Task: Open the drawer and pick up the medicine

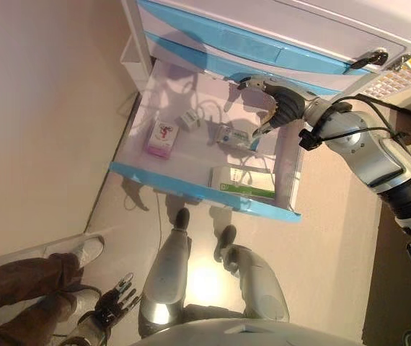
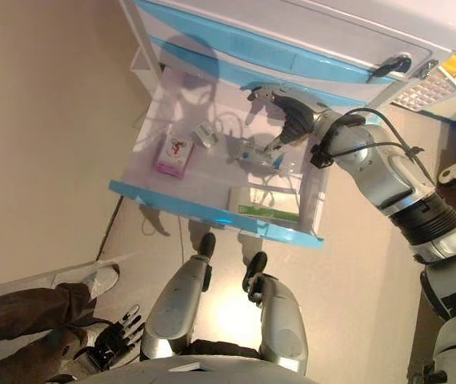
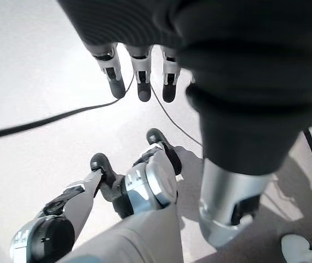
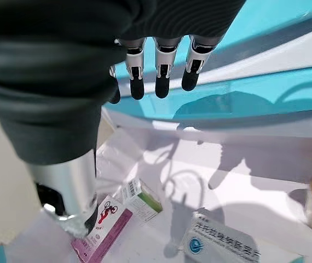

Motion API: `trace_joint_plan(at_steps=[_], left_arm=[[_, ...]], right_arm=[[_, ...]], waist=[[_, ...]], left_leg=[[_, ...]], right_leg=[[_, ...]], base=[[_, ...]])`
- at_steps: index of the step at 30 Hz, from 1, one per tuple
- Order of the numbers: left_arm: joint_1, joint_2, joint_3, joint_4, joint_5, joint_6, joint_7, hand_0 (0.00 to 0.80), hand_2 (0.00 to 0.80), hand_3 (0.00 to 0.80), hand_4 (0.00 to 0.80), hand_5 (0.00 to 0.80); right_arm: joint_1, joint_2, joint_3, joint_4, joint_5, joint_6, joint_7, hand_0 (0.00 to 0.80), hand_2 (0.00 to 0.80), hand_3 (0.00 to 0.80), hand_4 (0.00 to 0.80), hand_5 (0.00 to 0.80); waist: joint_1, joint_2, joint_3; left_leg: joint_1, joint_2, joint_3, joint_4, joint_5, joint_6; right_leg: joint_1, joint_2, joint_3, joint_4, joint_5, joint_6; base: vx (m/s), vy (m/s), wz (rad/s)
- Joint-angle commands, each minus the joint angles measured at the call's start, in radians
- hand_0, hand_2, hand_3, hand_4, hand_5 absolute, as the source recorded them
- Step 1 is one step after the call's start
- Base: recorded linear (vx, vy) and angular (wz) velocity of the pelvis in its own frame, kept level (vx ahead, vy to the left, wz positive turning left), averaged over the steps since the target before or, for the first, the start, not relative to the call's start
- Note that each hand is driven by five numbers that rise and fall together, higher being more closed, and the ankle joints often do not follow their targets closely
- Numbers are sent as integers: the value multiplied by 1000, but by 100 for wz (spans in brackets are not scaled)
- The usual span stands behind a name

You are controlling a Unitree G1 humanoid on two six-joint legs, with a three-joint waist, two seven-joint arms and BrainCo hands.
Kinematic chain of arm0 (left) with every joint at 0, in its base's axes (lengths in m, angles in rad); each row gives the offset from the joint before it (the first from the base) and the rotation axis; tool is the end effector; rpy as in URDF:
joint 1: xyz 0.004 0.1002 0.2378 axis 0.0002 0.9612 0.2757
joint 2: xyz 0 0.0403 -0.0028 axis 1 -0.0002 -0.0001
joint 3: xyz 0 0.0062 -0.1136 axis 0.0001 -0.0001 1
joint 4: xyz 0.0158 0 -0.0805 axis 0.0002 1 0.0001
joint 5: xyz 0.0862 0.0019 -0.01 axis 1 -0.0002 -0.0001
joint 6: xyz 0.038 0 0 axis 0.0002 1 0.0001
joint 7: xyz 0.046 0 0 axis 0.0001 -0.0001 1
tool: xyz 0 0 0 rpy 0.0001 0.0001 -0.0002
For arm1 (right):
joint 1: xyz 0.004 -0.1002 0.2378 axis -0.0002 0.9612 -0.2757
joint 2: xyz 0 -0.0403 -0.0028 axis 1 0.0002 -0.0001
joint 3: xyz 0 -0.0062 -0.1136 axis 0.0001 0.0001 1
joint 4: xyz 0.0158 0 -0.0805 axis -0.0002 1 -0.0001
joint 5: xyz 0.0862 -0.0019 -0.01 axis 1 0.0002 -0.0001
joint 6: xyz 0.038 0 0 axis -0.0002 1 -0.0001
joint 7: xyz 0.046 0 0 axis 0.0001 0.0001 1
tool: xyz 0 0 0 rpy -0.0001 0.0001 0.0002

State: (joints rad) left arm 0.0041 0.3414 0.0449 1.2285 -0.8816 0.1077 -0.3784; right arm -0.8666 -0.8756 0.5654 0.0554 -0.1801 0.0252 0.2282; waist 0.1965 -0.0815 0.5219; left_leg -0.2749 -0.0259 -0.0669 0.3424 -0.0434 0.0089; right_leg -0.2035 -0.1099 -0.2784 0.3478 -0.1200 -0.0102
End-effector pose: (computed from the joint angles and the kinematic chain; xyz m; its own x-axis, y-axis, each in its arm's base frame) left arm 0.0630 0.2673 -0.1008 0.5289 -0.0047 -0.8487 -0.6028 0.7018 -0.3796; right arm 0.2908 -0.1902 0.2251 0.8295 0.5548 0.0646 -0.0702 0.2184 -0.9733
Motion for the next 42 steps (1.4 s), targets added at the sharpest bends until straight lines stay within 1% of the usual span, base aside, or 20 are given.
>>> trace_joint_plan(at_steps=[1, 6, 13, 17, 18, 21, 25, 31, 36, 42], left_arm=[[77, 24, -41, -32, 43, 11, 13, 0, 0, 0, 0, 0], [70, 26, -49, -45, 39, 14, 23, 0, 0, 0, 0, 0], [63, 27, -54, -60, 42, 14, 27, 0, 0, 0, 0, 0], [57, 25, -64, -72, 40, 10, 30, 0, 0, 0, 0, 0], [55, 25, -66, -78, 44, 11, 44, 0, 0, 0, 0, 0], [56, 25, -66, -79, 56, 11, 47, 0, 0, 0, 0, 0], [60, 23, -73, -80, 62, 7, 47, 0, 0, 0, 0, 0], [66, 23, -79, -81, 71, 2, 36, 0, 0, 0, 0, 0], [66, 16, -91, -88, 72, 0, 38, 0, 0, 0, 0, 0], [50, 12, -102, -93, 62, 2, 62, 0, 0, 0, 0, 0]], right_arm=[[-86, 19, 29, 10, -39, -21, -40, 0, 0, 0, 0, 0], [-126, 49, 51, 65, -76, -19, -66, 0, 0, 0, 0, 0], [-170, 80, 75, 97, -123, -9, -97, 0, 0, 0, 0, 0], [-188, 101, 84, 118, -198, -15, -106, 0, 0, 0, 0, 0], [-203, 107, 101, 138, -256, -21, -125, 0, 0, 0, 0, 0], [-219, 117, 124, 172, -313, -23, -157, 0, 0, 0, 0, 0], [-258, 142, 179, 271, -384, -16, -221, 0, 0, 0, 0, 0], [-295, 166, 232, 364, -431, -19, -259, 0, 0, 0, 0, 0], [-324, 176, 277, 402, -476, -17, -269, 0, 0, 0, 0, 0], [-334, 202, 315, 450, -525, -19, -276, 0, 0, 0, 0, 0]], waist=[[26, 3, -32], [41, 5, -21], [59, 5, -13], [68, 8, -8], [77, 9, -3], [85, 12, -2], [104, 22, -2], [126, 33, -2], [138, 39, -2], [149, 36, -2]], left_leg=[[21, -37, 5, -73, -55, 31], [10, -39, -1, -74, -50, 32], [0, -41, -10, -79, -41, 32], [-7, -42, -11, -76, -40, 32], [-9, -45, -12, -70, -43, 31], [-13, -46, -18, -68, -42, 32], [-30, -51, -31, -58, -42, 33], [-56, -61, -51, -39, -45, 34], [-73, -68, -63, -29, -47, 36], [-89, -70, -70, -20, -51, 40]], right_leg=[[12, -14, 29, 74, -56, 59], [1, -18, 19, 81, -54, 61], [-11, -19, 8, 93, -53, 64], [-17, -24, 0, 101, -55, 65], [-17, -28, -3, 108, -61, 66], [-23, -32, -9, 118, -62, 66], [-31, -35, -15, 122, -74, 58], [-48, -42, -27, 137, -79, 54], [-63, -45, -31, 150, -81, 51], [-75, -47, -37, 157, -80, 52]], base=[[-20, 42, 15], [-22, 36, 10], [-10, 32, 8], [-7, 28, 7], [4, 17, 10], [13, 16, 10], [12, 11, 7], [12, 0, 7], [11, 6, 12], [19, -7, 6]])
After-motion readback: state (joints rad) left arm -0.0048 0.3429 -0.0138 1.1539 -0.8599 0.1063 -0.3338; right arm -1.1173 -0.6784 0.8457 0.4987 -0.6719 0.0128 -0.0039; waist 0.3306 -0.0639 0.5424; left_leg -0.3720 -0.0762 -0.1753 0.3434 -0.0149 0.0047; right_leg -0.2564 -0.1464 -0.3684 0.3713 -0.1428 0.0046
